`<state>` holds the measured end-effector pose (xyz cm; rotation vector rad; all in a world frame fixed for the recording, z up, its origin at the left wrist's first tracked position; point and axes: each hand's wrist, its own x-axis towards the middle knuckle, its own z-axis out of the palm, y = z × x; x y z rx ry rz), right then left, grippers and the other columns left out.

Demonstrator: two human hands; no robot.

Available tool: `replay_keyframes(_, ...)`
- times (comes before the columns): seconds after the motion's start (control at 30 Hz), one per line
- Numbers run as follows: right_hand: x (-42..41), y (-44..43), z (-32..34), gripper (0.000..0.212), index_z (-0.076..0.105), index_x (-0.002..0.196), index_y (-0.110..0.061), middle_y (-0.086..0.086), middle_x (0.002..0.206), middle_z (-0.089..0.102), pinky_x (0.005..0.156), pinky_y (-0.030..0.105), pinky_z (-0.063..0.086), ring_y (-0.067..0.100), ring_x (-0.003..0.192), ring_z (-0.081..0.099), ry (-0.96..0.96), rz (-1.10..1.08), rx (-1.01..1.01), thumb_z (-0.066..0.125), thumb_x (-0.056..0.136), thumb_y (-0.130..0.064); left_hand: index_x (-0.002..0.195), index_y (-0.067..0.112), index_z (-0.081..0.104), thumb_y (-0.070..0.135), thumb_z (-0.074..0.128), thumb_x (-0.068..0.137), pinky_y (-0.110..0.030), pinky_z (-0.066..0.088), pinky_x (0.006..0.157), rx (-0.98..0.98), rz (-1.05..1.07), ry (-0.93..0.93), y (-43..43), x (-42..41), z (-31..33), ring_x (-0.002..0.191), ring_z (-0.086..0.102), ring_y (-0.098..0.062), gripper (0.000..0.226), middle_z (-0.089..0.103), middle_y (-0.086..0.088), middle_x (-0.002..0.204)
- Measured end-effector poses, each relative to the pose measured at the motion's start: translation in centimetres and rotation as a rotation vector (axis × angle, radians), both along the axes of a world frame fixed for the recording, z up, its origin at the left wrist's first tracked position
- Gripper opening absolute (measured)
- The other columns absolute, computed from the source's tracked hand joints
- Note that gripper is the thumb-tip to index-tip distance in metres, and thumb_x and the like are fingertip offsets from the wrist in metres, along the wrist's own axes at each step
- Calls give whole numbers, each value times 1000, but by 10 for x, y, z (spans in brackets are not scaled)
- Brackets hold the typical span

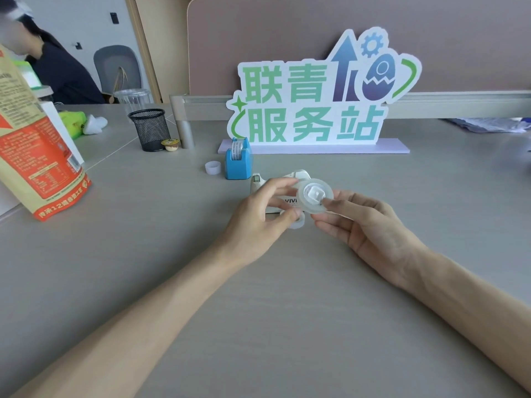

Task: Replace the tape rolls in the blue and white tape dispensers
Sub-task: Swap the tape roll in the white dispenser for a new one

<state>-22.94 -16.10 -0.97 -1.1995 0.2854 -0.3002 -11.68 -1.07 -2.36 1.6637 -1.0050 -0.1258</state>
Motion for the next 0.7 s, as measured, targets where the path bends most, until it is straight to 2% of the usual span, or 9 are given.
replay_keyframes(0.07,-1,1,0,25,66,111,-3,13,98,76,74,22,58,18,88,75,-11,18,5,66,86,-8,126,31,55,19,72,83,-27,55,83,56,-7,-51,1,-3,1,101,59,0,49,62,18,120)
replay_keyframes(0.17,-1,1,1,30,64,116,-1,17,105,75,80,25,59,21,93,74,-18,44,0,64,87,-7,127,32,54,31,81,72,-26,54,80,82,5,-78,1,-6,2,104,56,-1,62,59,20,123)
replay_keyframes(0.27,-2,1,1,30,65,117,-2,18,109,74,84,25,58,24,102,72,-4,83,-44,64,88,-11,114,30,63,34,82,70,-25,52,79,49,92,-133,1,-3,2,96,56,-3,48,62,23,115)
replay_keyframes(0.33,-1,1,1,32,66,117,-3,16,111,73,81,23,58,23,105,71,9,87,-63,65,87,-14,105,29,69,34,81,71,-21,48,74,30,155,-168,1,-1,3,88,57,-4,37,66,21,104)
replay_keyframes(0.4,-1,1,2,35,66,117,-2,15,108,74,77,22,57,20,99,73,15,71,-55,67,84,-14,105,28,71,34,80,72,-16,44,70,26,165,-210,2,1,3,84,57,-5,34,66,20,100)
replay_keyframes(0.5,-1,2,3,30,67,113,-2,11,99,76,72,21,57,17,91,74,16,50,-34,65,85,-12,104,25,72,35,77,75,-17,42,68,9,193,-263,2,2,1,83,56,-7,31,67,16,98)
replay_keyframes(0.6,-2,2,3,26,68,110,-5,10,96,77,71,20,57,17,90,74,16,49,-31,65,85,-11,92,25,70,31,78,75,-17,39,65,-34,237,-318,3,2,2,79,55,-9,20,65,16,87)
replay_keyframes(0.7,-2,2,2,18,70,101,-8,8,95,77,71,20,57,16,89,75,12,40,-34,65,84,-11,84,20,68,20,75,80,-17,37,61,-69,188,-326,4,0,4,72,55,-11,8,63,16,79)
